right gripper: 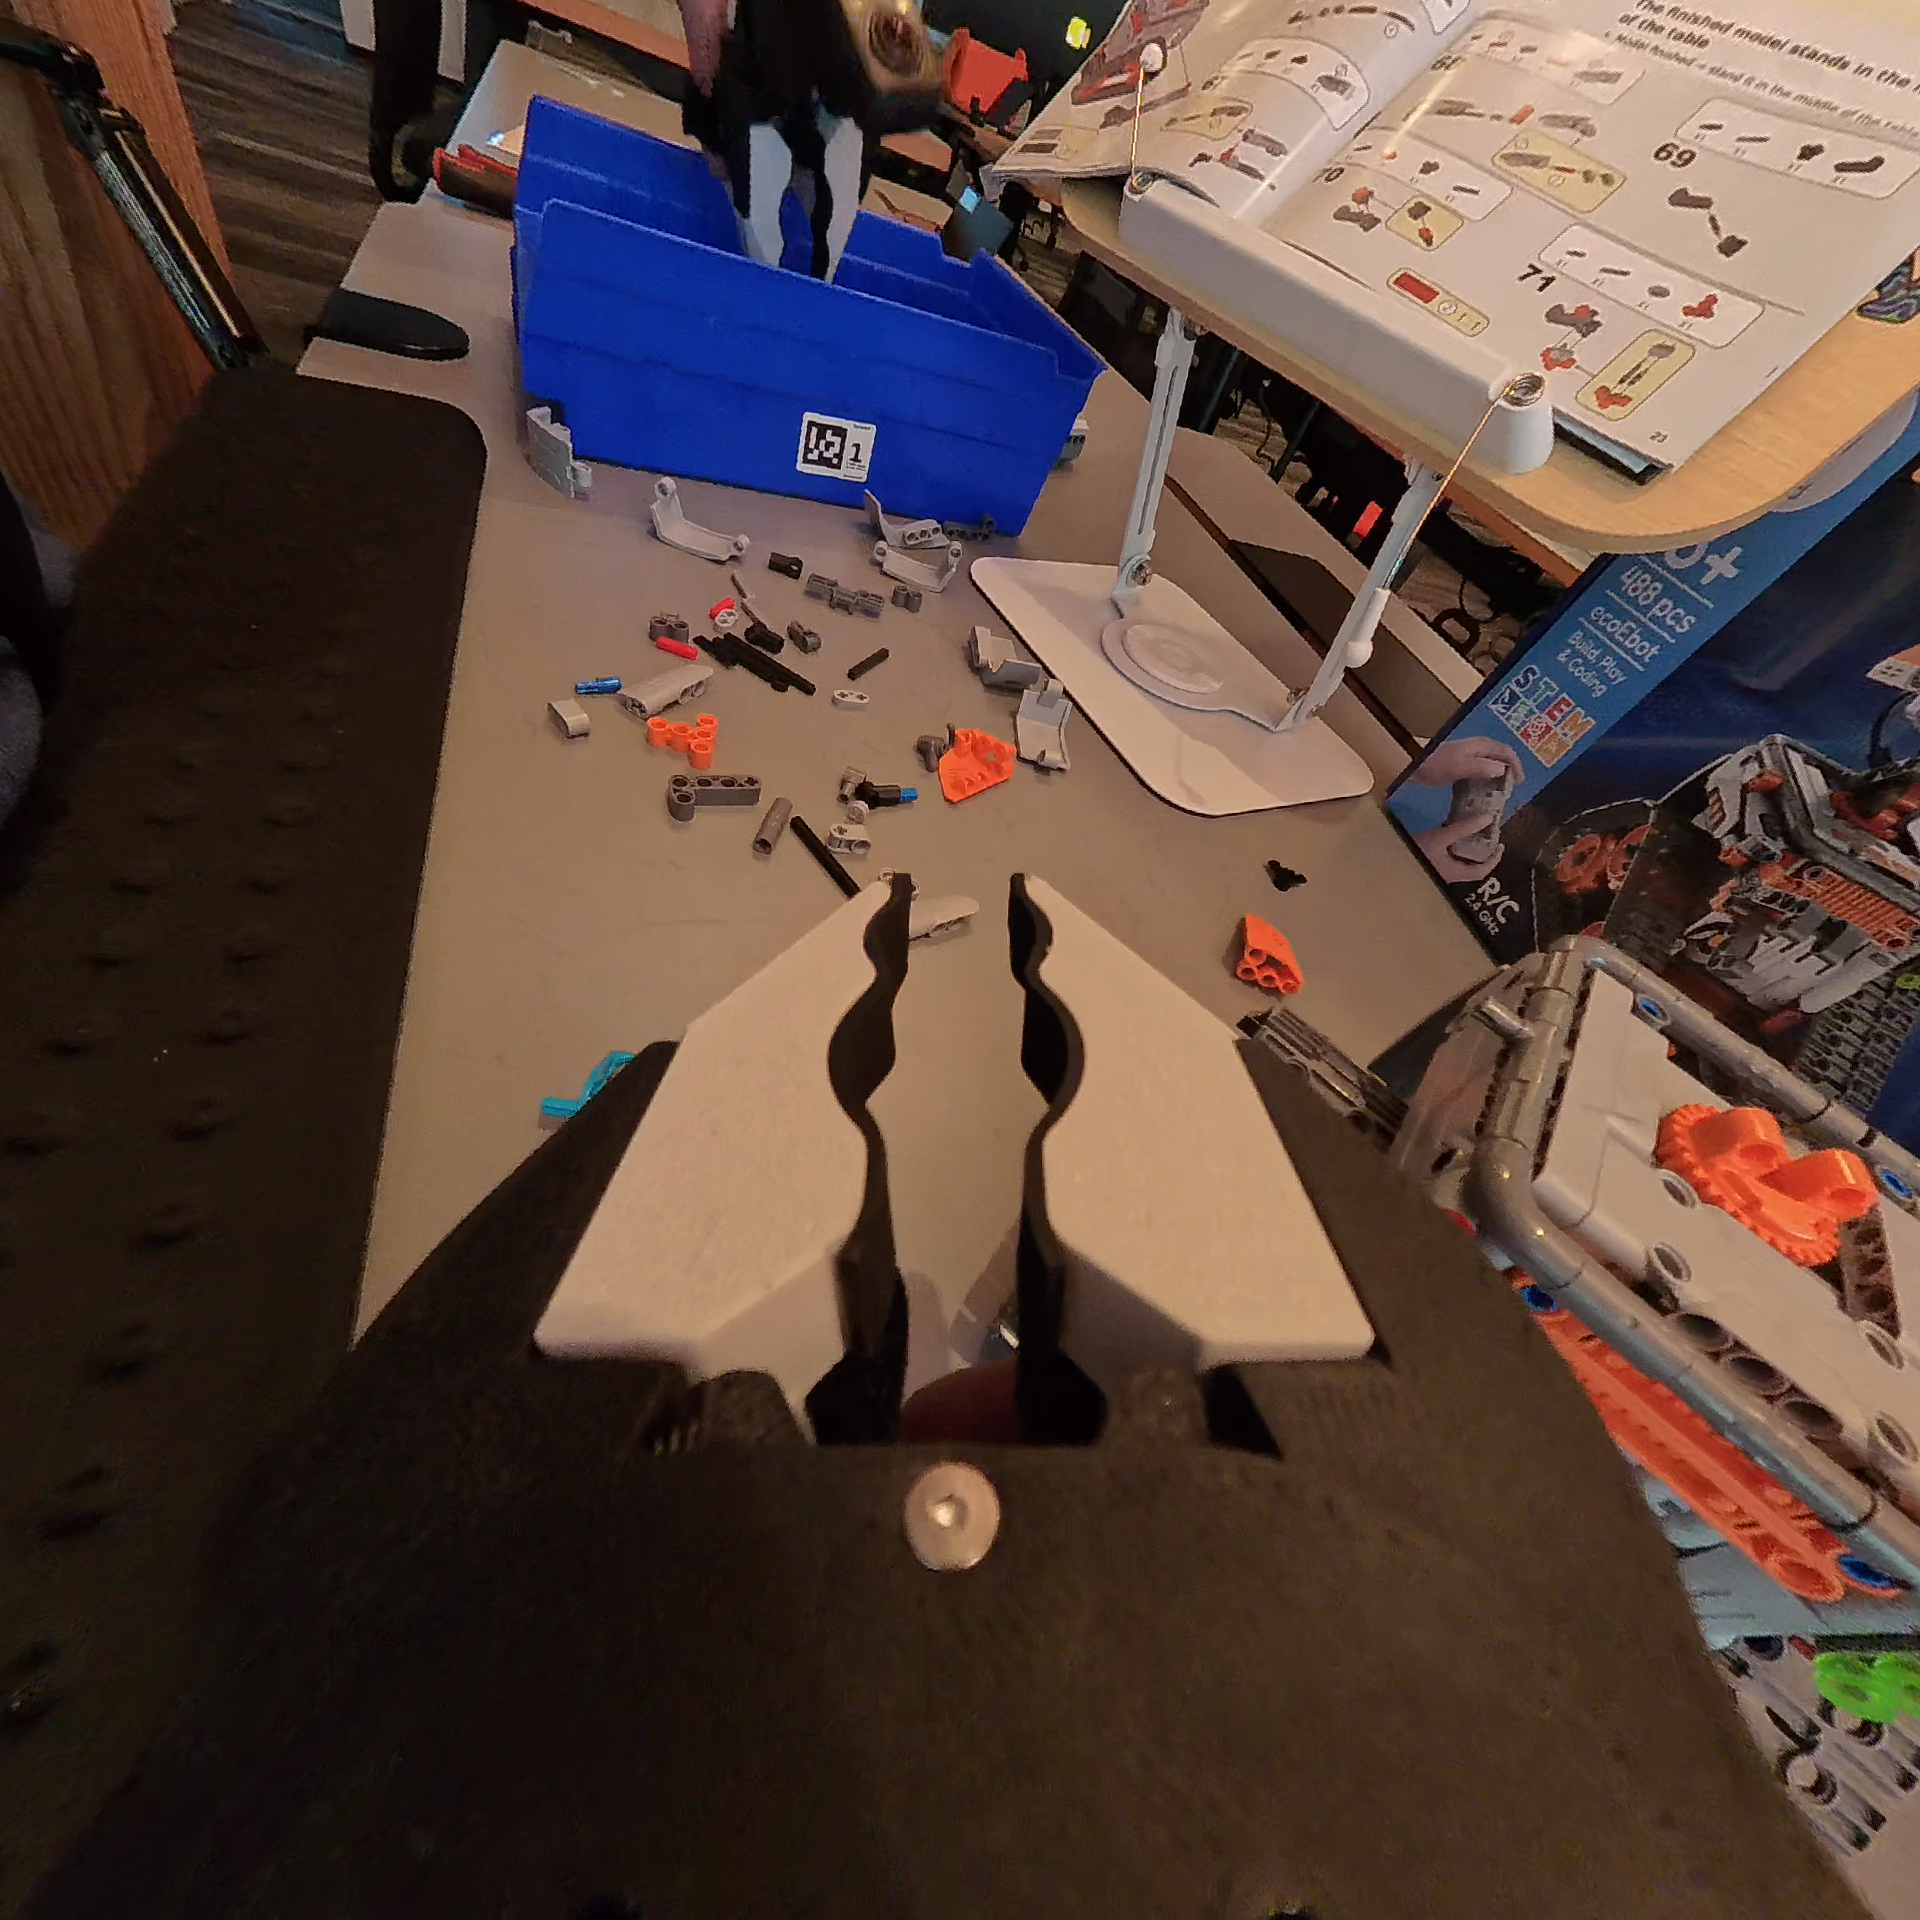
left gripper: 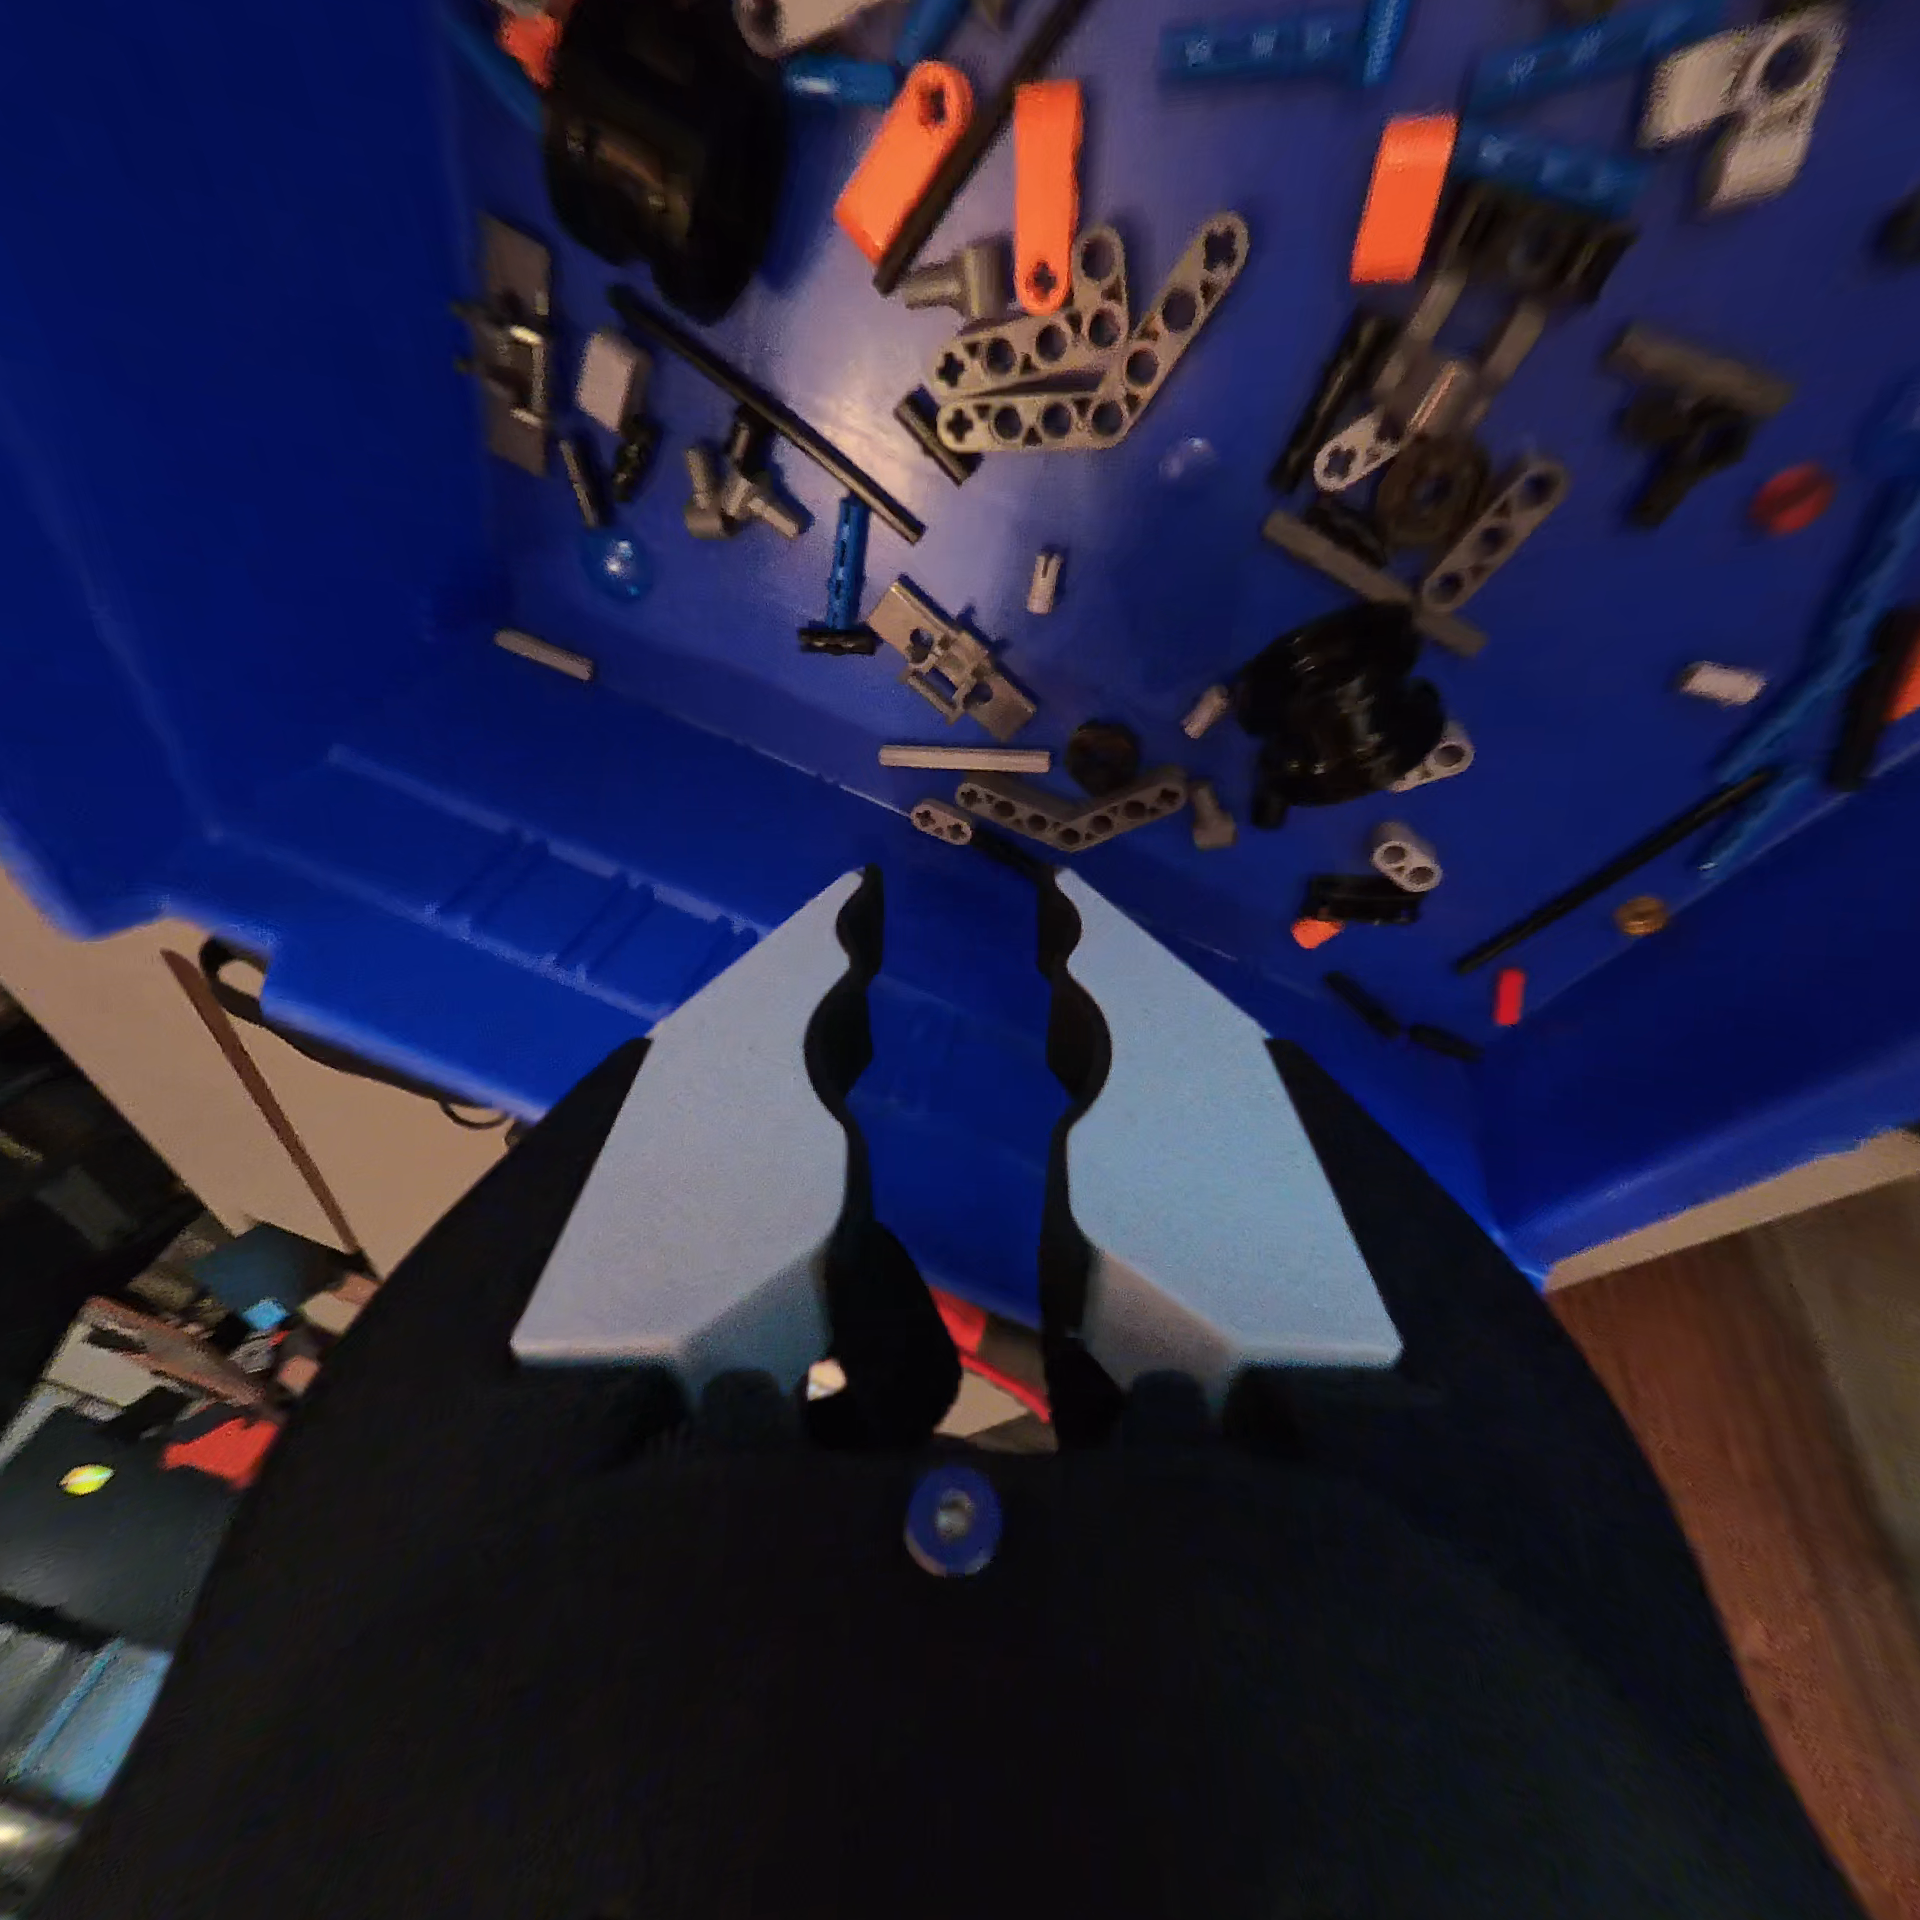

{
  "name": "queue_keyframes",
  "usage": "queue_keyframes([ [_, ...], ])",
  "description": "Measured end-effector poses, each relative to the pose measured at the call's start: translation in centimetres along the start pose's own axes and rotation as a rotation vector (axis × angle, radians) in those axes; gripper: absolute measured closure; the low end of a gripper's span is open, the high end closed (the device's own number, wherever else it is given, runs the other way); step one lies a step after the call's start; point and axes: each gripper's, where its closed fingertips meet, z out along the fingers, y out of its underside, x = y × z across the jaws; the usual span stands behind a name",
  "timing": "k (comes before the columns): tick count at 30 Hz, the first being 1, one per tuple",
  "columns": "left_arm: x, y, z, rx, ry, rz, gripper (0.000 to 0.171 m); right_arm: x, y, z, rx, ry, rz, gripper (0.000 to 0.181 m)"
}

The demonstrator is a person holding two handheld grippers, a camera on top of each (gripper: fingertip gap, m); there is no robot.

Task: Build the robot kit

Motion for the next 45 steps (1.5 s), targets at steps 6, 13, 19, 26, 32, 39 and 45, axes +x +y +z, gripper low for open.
queue_keyframes([
  [6,-0.2,1.3,2.8,-0.181,0.027,0.163,0.142,-0.1,-0.1,-0.1,0.006,-0.006,0.001,0.165],
  [13,-0.2,1.5,3.9,-0.242,0.090,0.184,0.145,-0.3,-0.3,-0.2,0.018,-0.014,0.000,0.165],
  [19,-0.4,2.1,4.2,-0.250,0.179,0.165,0.151,-0.4,-0.6,-0.3,0.026,-0.018,-0.002,0.164],
  [26,2.7,0.7,3.2,-0.100,0.396,0.033,0.158,-0.4,-0.5,-0.3,0.028,-0.020,0.003,0.164],
  [32,-1.3,1.7,3.1,-0.111,0.155,0.078,0.153,-0.4,-0.5,-0.3,0.028,-0.019,0.004,0.165],
  [39,-0.9,2.8,4.8,-0.278,0.109,0.174,0.138,-0.4,-0.6,-0.4,0.031,-0.019,-0.001,0.165],
  [45,0.3,3.0,4.9,-0.301,0.168,0.157,0.151,-0.5,-0.6,-0.4,0.033,-0.024,0.001,0.164],
])
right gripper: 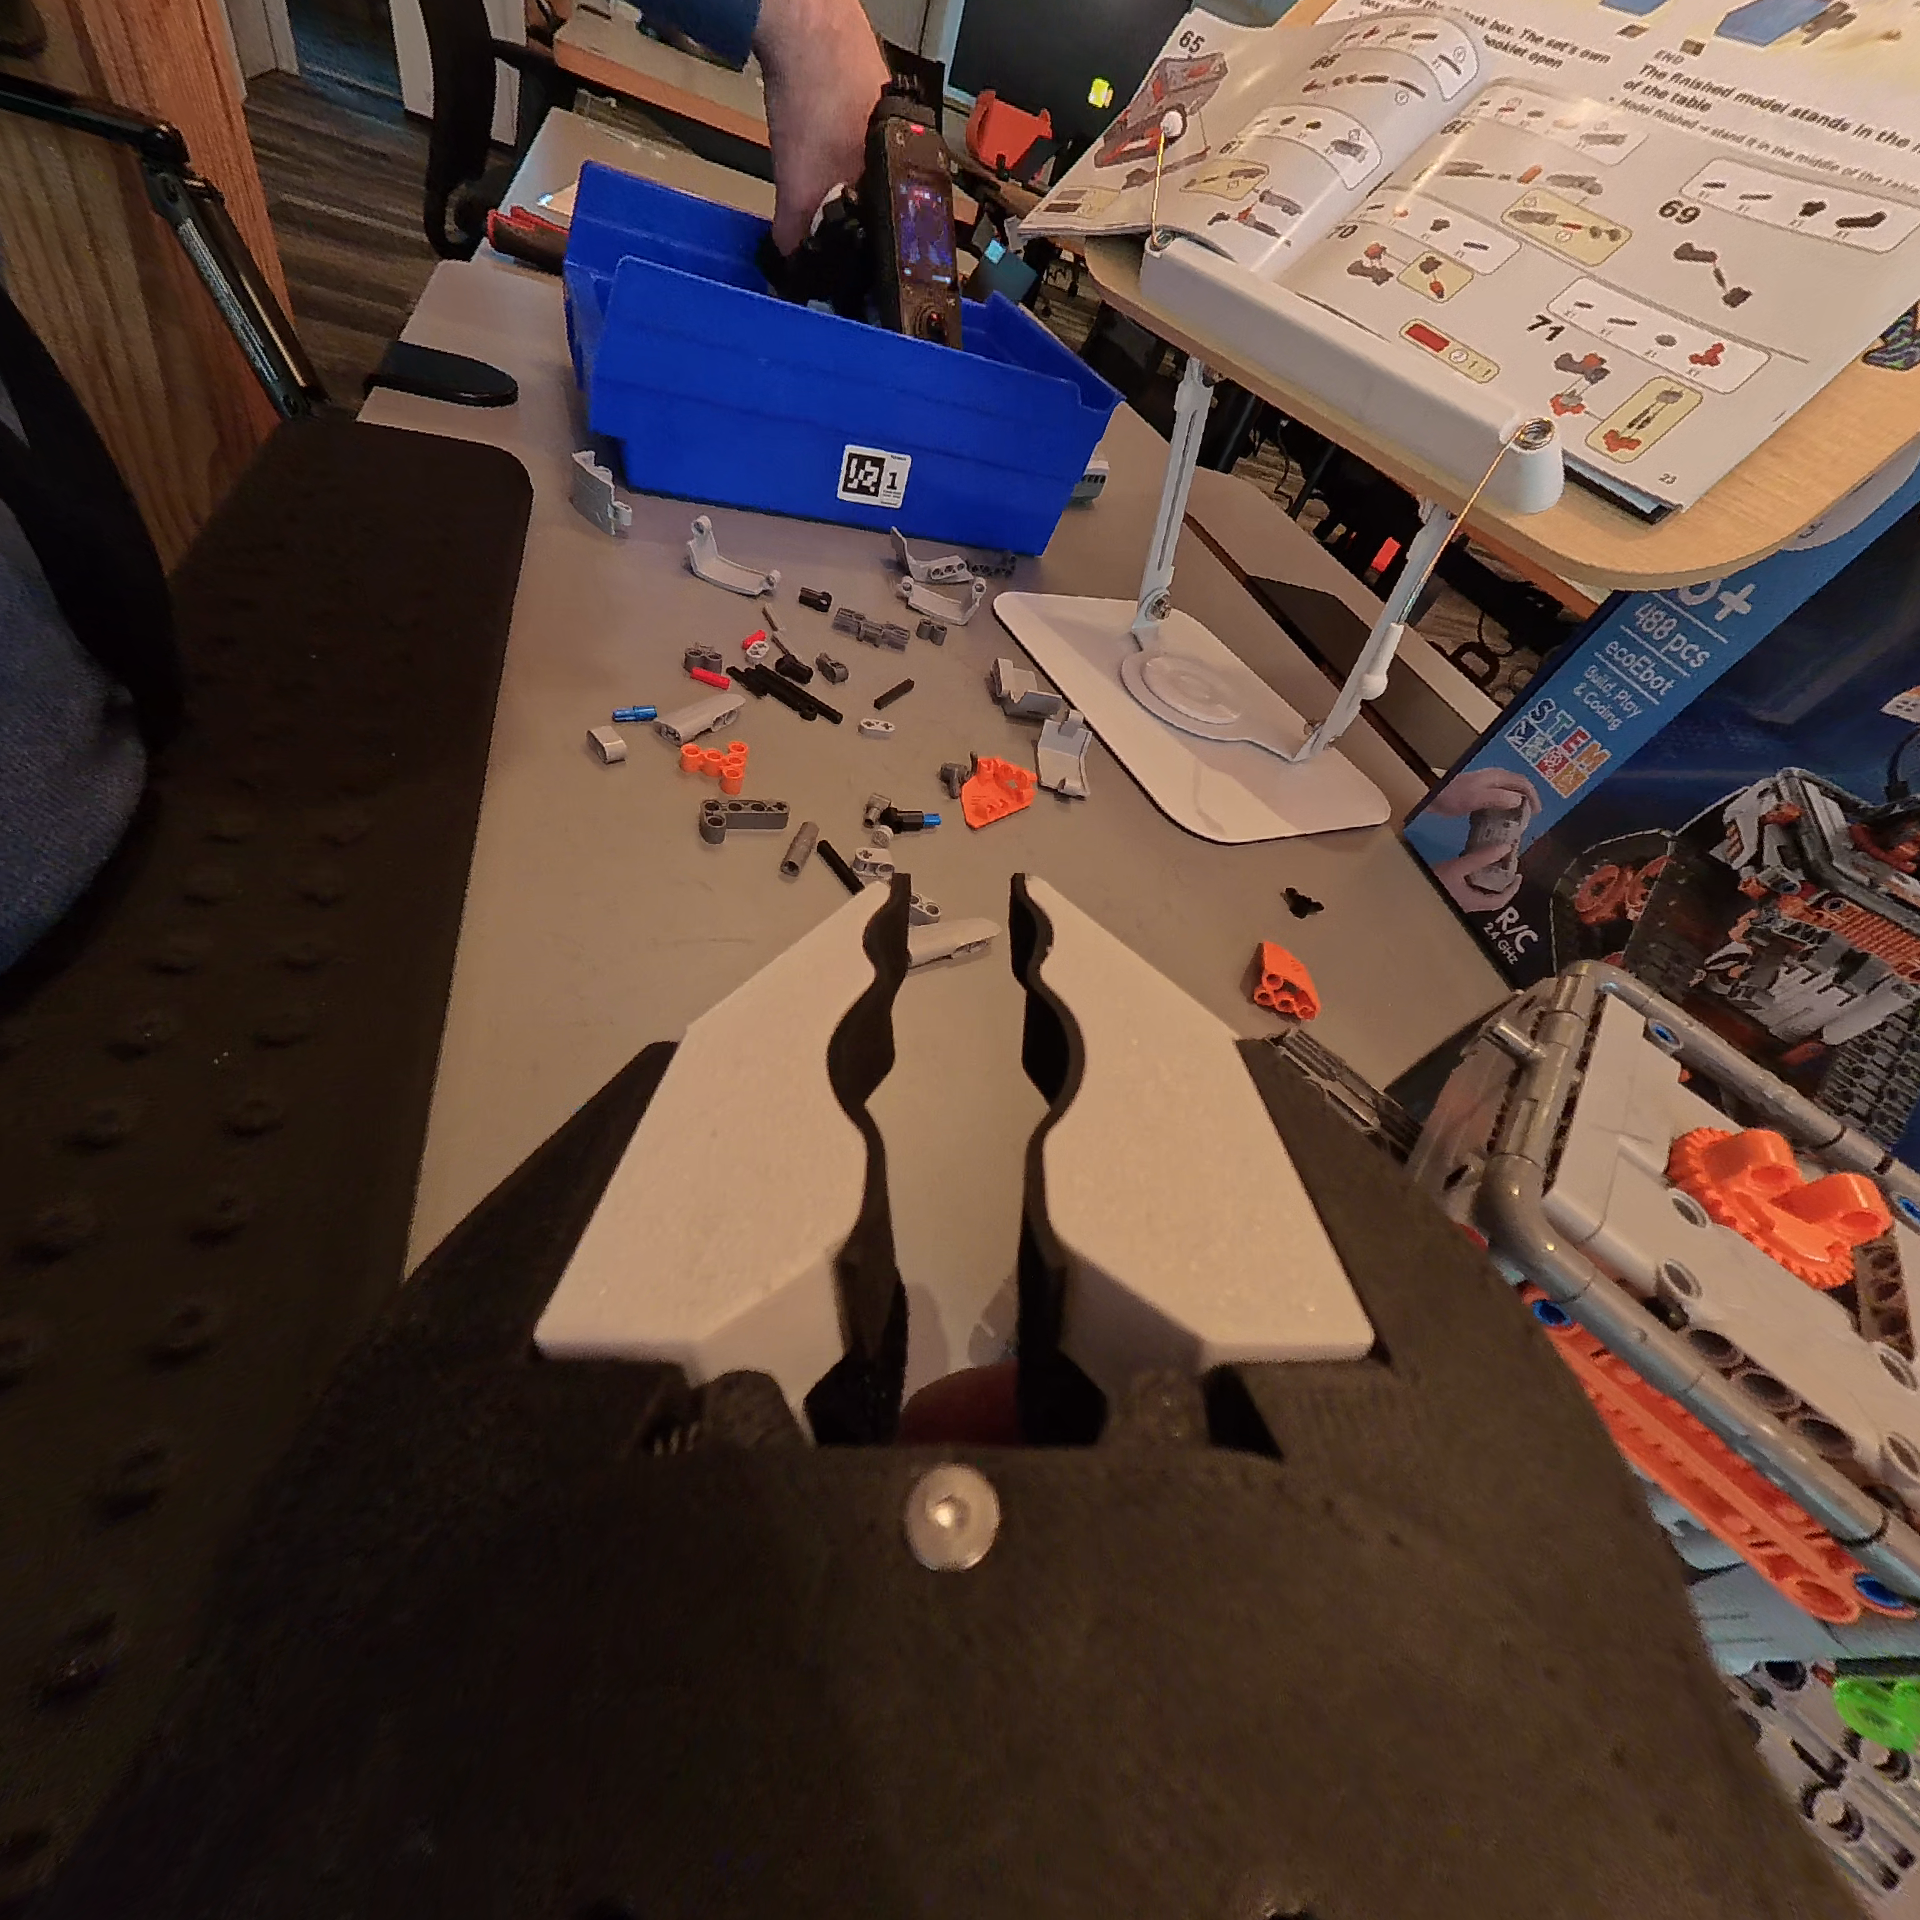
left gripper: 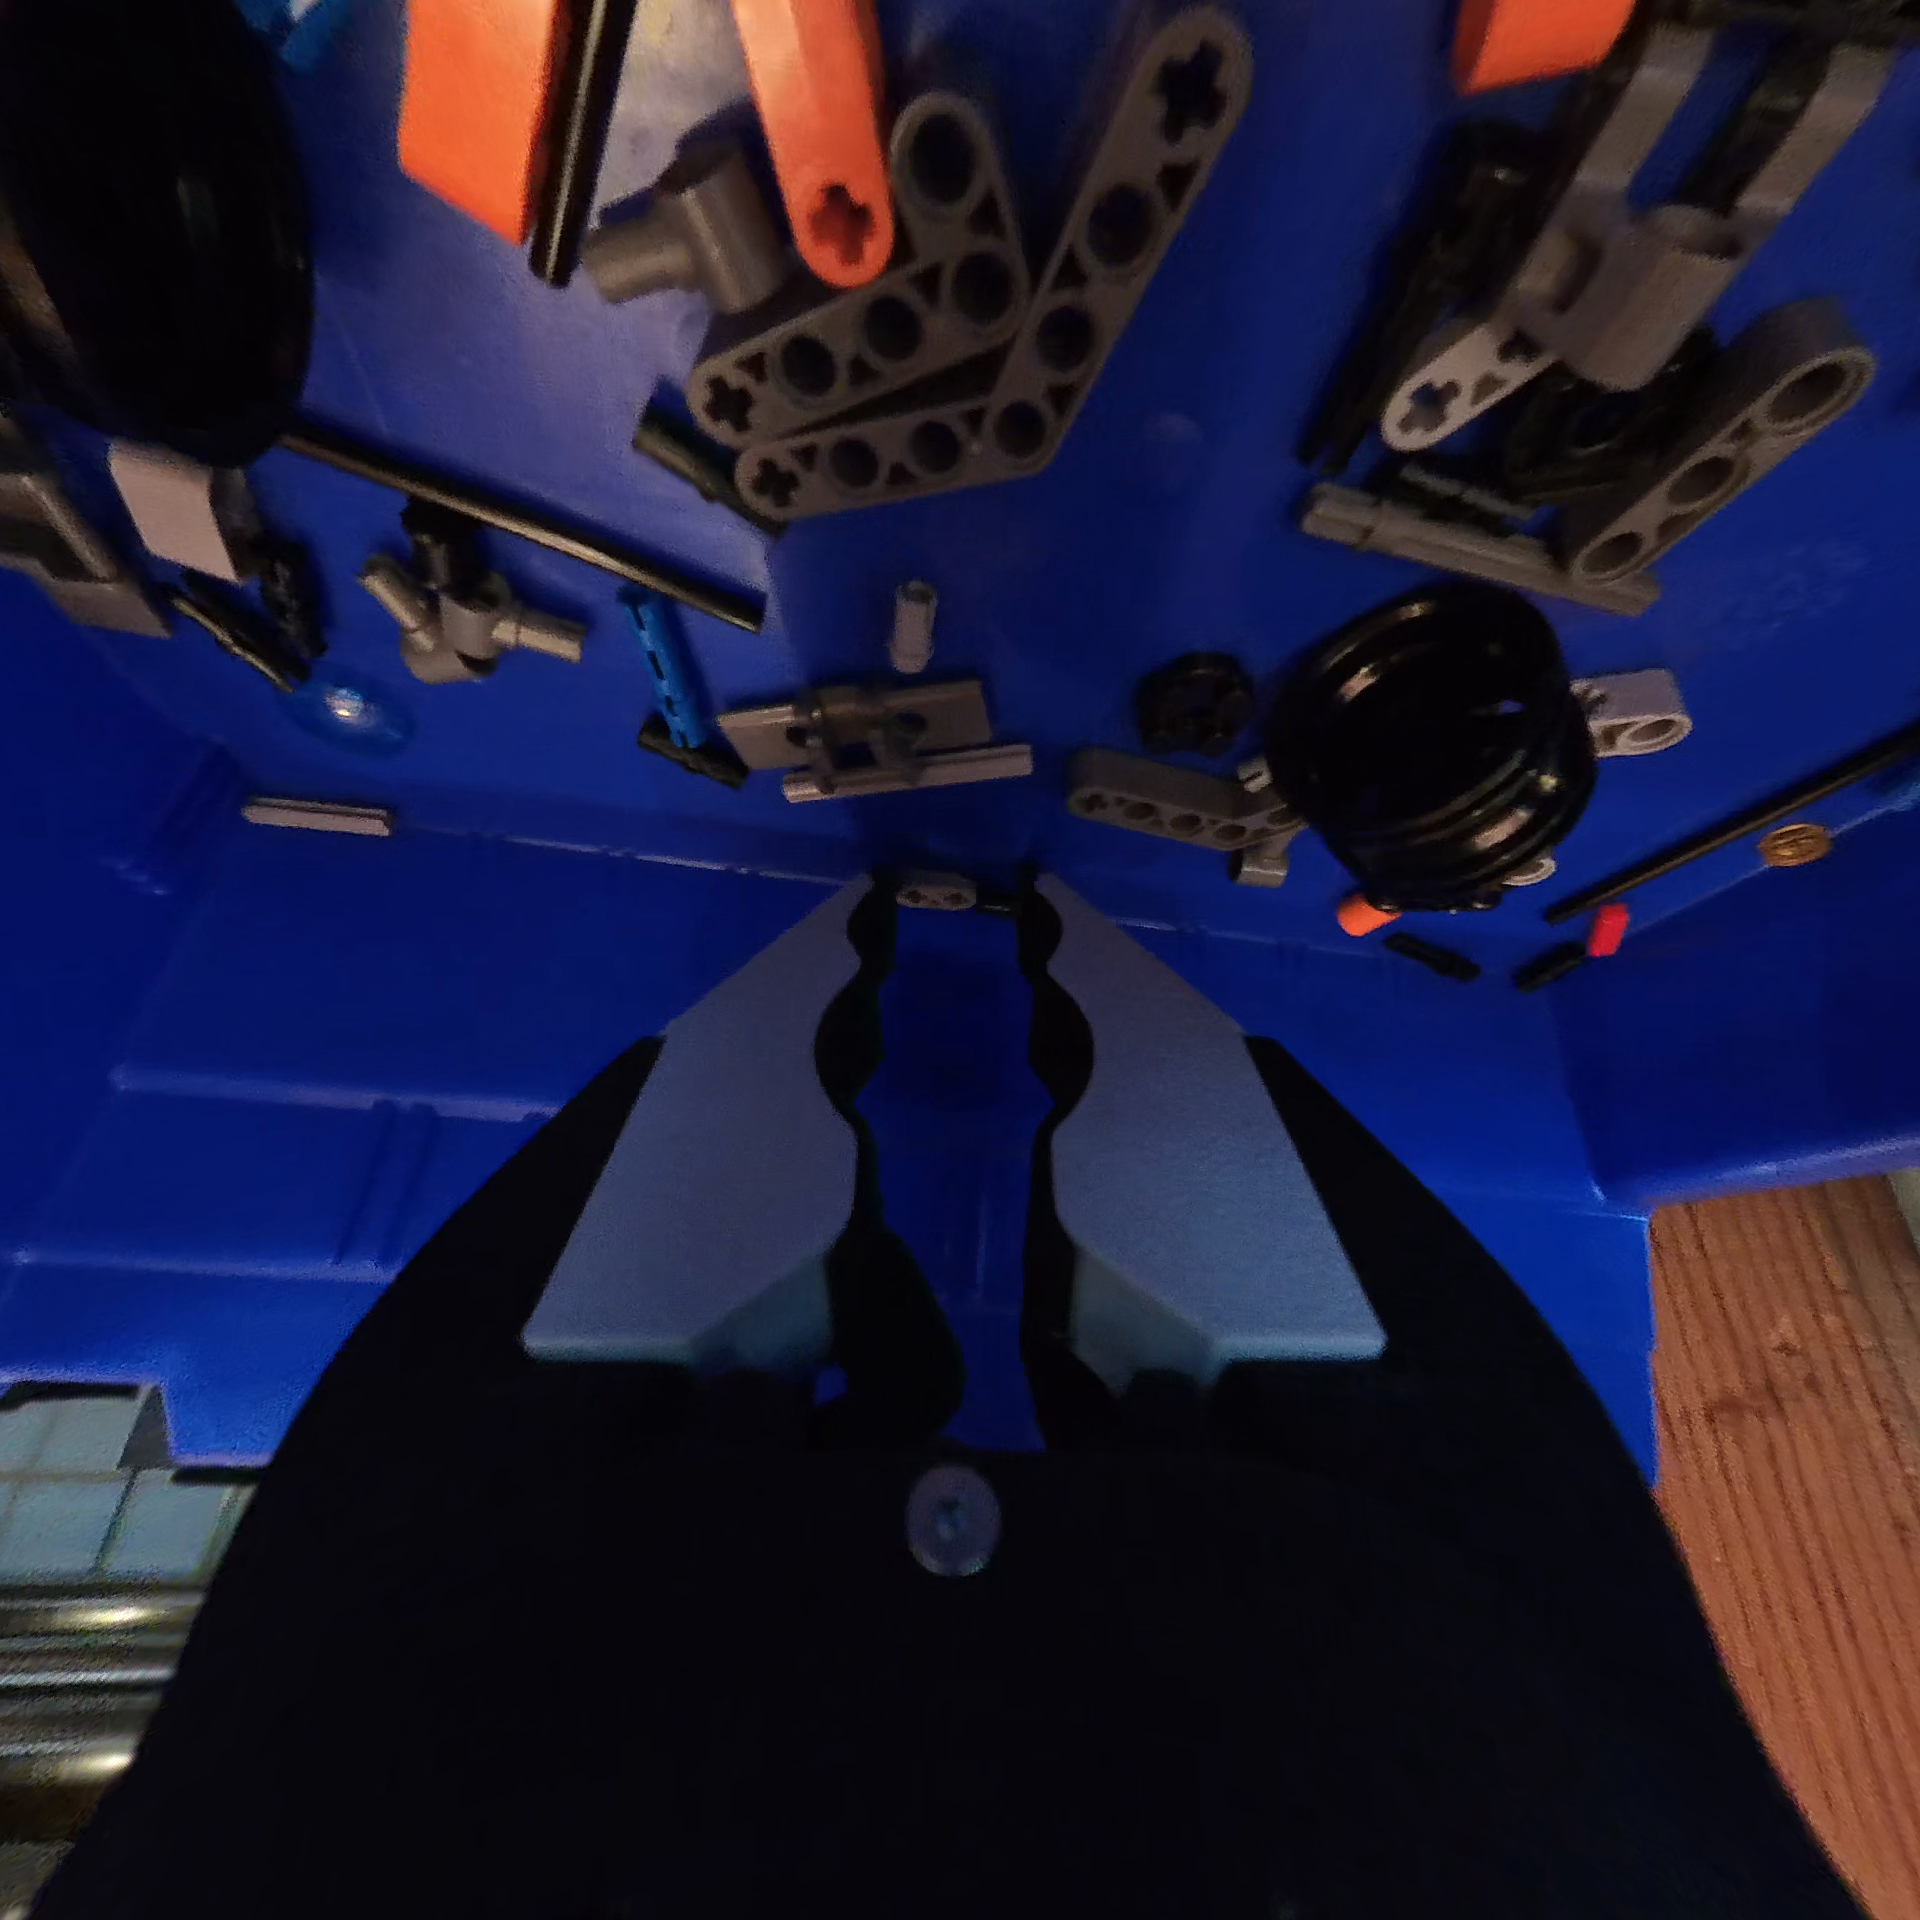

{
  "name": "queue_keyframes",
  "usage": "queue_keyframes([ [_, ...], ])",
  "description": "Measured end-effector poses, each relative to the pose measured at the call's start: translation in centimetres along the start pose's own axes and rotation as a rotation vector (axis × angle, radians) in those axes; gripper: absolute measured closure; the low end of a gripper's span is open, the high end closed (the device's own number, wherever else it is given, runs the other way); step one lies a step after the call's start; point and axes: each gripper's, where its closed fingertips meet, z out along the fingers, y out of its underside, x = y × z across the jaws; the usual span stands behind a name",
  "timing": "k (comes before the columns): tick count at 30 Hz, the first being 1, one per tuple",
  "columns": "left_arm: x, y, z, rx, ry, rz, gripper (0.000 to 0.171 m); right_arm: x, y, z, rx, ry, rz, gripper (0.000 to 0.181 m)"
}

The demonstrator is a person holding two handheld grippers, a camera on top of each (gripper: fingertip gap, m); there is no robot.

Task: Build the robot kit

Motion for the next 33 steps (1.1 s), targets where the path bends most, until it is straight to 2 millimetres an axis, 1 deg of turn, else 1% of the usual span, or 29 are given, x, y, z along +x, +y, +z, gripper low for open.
queue_keyframes([
  [1,0.1,0.0,0.0,0.011,0.012,-0.006,0.153,0.0,0.0,0.0,0.000,0.000,-0.001,0.164],
  [2,0.4,0.0,0.1,0.022,0.037,-0.008,0.159,0.0,0.0,0.0,0.001,0.000,-0.001,0.164],
  [3,0.5,0.0,0.1,0.027,0.043,-0.007,0.161,0.0,0.0,0.0,0.001,0.000,-0.001,0.164],
  [5,0.9,-0.1,0.1,0.037,0.063,-0.008,0.171,0.0,-0.1,0.0,0.003,0.001,-0.002,0.164],
  [6,1.1,-0.1,0.1,0.046,0.067,-0.010,0.171,0.0,-0.1,-0.1,0.003,0.001,-0.003,0.164],
  [8,1.3,-0.2,-0.1,0.061,0.062,-0.003,0.171,0.0,-0.1,-0.1,0.003,0.001,-0.003,0.164],
  [10,2.2,-1.1,-0.7,0.129,0.108,-0.019,0.171,0.0,-0.1,-0.1,0.003,0.001,-0.002,0.164],
  [11,2.0,-1.3,-1.1,0.151,0.087,-0.028,0.171,0.0,-0.1,-0.1,0.003,0.001,-0.001,0.164],
  [13,1.5,-0.7,-1.5,0.125,0.043,-0.056,0.158,0.0,0.0,0.0,0.000,0.000,0.000,0.164],
  [14,1.5,-0.3,-1.6,0.108,0.026,-0.060,0.155,0.0,0.0,0.0,0.000,0.001,0.000,0.164],
  [16,2.1,0.6,-1.3,0.059,0.027,-0.054,0.148,0.0,0.0,0.0,-0.001,0.000,0.001,0.164],
  [17,1.9,0.9,-1.1,0.033,0.001,-0.034,0.149,0.0,0.0,0.0,0.000,0.000,0.001,0.164],
  [20,2.3,1.1,-0.3,-0.029,-0.012,0.004,0.150,0.0,0.0,0.0,-0.001,-0.001,0.000,0.164],
  [23,2.4,0.9,0.3,-0.061,-0.010,0.014,0.153,0.0,-0.1,-0.1,0.004,-0.001,-0.001,0.164],
  [29,2.3,0.8,0.3,-0.037,-0.004,0.013,0.154,-0.1,-0.2,-0.1,0.010,-0.007,-0.002,0.165],
  [30,2.1,0.6,0.2,-0.025,-0.015,0.013,0.159,-0.1,-0.3,-0.1,0.012,-0.006,-0.002,0.165],
  [33,2.4,0.2,-0.1,0.018,-0.002,0.002,0.160,-0.1,-0.3,-0.2,0.013,-0.003,-0.004,0.165],
])
